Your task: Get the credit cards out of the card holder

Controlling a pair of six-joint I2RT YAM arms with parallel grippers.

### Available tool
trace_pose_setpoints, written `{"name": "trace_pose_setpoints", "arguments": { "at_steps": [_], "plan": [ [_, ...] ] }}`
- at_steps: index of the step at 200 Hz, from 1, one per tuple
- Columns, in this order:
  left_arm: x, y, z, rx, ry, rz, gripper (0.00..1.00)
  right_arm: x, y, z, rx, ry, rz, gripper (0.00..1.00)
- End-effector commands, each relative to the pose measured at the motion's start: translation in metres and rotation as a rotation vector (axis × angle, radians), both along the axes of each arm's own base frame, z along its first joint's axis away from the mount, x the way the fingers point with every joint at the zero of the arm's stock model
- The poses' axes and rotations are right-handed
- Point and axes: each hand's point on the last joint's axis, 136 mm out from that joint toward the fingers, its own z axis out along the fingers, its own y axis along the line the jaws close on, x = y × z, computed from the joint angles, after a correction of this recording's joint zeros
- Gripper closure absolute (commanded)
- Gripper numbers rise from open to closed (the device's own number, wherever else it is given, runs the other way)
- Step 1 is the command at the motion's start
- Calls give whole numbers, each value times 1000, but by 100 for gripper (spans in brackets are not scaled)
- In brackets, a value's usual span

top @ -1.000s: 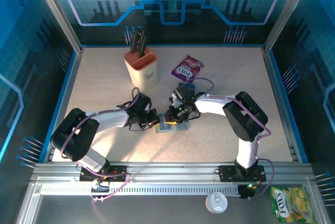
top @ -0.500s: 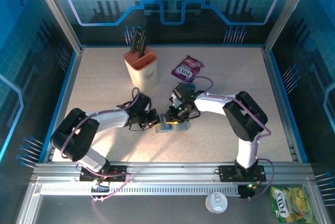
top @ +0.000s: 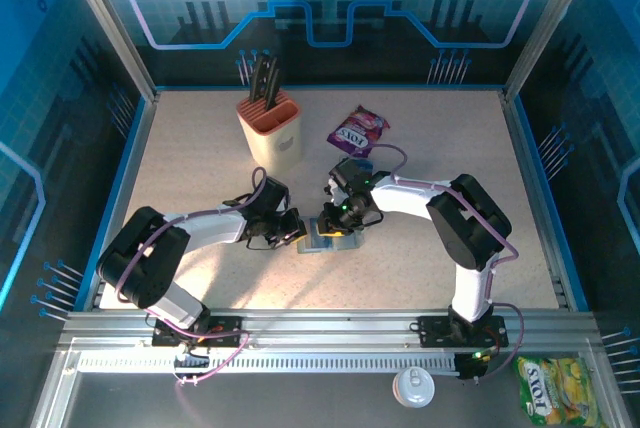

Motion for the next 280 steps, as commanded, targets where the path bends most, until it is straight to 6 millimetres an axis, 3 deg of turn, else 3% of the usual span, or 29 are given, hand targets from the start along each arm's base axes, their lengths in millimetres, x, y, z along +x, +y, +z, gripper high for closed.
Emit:
{"name": "trace_pose_setpoints", "arguments": {
  "at_steps": [1,41,98,169,280],
  "plan": [
    [-2,0,3,1,4,-29,92,-6,-3,3,-25,3,8,72],
    [1,-4,14,-16,-11,-47,92,-5,-8,5,-46,-9,7,72],
    [2,-19,28,-65,-27,-79,92,-4,1,19,25,-30,-1,72],
    [-1,-26,16,-29,8,-102,97,0,-9,20,25,-38,-31,72],
    [-10,-16,-7,36,70,-98,100,1,-19,6,10,-8,-53,72]
  ]
}}
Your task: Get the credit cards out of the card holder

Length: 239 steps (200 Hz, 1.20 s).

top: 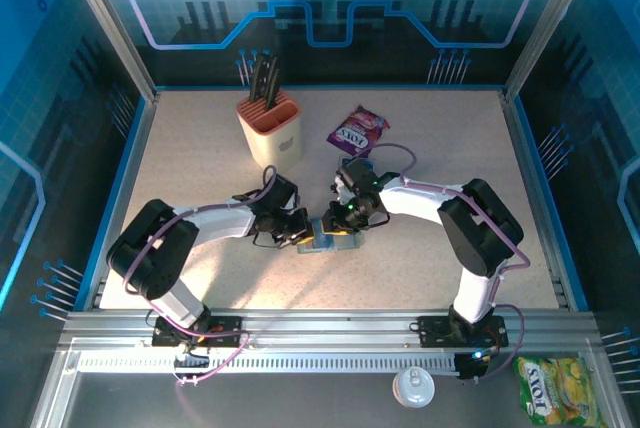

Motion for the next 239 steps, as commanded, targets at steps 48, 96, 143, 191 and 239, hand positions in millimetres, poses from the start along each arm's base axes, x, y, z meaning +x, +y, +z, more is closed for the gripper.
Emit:
{"name": "trace_pose_setpoints", "arguments": {
  "at_steps": [48,96,143,191,239],
  "plan": [
    [-7,4,-10,46,38,-23,100,2,-6,-8,22,30,-27,72],
    [-8,5,-11,48,42,-22,100,1,-5,-15,31,48,-31,72],
    [-7,5,-11,50,44,-21,100,1,-10,-22,4,54,-34,71],
    [-7,4,-12,51,45,-21,100,0,-4,-18,50,63,-37,73],
    [-6,4,-13,52,50,-22,100,2,-2,-7,76,43,-46,77]
  ]
}}
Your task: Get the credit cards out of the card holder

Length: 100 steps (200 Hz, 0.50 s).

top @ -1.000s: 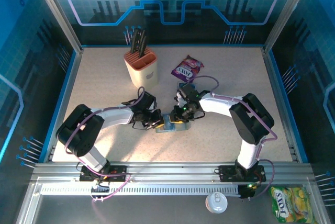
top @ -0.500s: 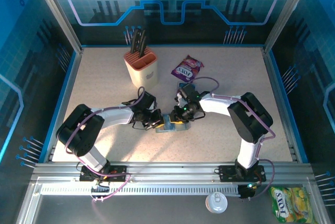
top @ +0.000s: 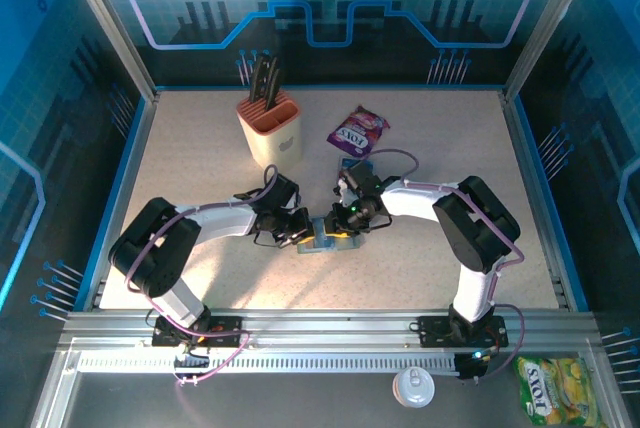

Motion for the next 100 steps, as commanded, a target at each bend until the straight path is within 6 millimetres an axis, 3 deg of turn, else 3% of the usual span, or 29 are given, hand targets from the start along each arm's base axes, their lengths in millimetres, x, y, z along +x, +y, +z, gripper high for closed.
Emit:
{"name": "trace_pose_setpoints", "arguments": {
  "at_steps": [1,100],
  "plan": [
    [-8,5,-12,48,43,-19,100,1,-1,7,26,7,-19,77],
    [-7,5,-10,48,30,-26,99,2,-6,14,15,-17,-20,91]
  ]
}}
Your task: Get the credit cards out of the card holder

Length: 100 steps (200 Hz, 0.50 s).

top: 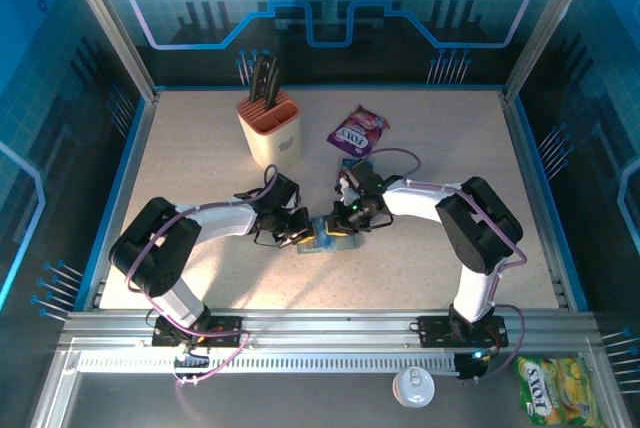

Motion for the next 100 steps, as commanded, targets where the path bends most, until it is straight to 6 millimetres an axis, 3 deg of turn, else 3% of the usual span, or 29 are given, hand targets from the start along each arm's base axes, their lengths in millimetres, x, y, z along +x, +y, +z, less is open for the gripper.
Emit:
{"name": "trace_pose_setpoints", "arguments": {
  "at_steps": [1,100],
  "plan": [
    [-7,5,-10,45,27,-26,99,0,-5,6,1,-12,-7,91],
    [-3,5,2,44,-2,-30,98,2,-21,32,-19,-76,6,96]
  ]
}}
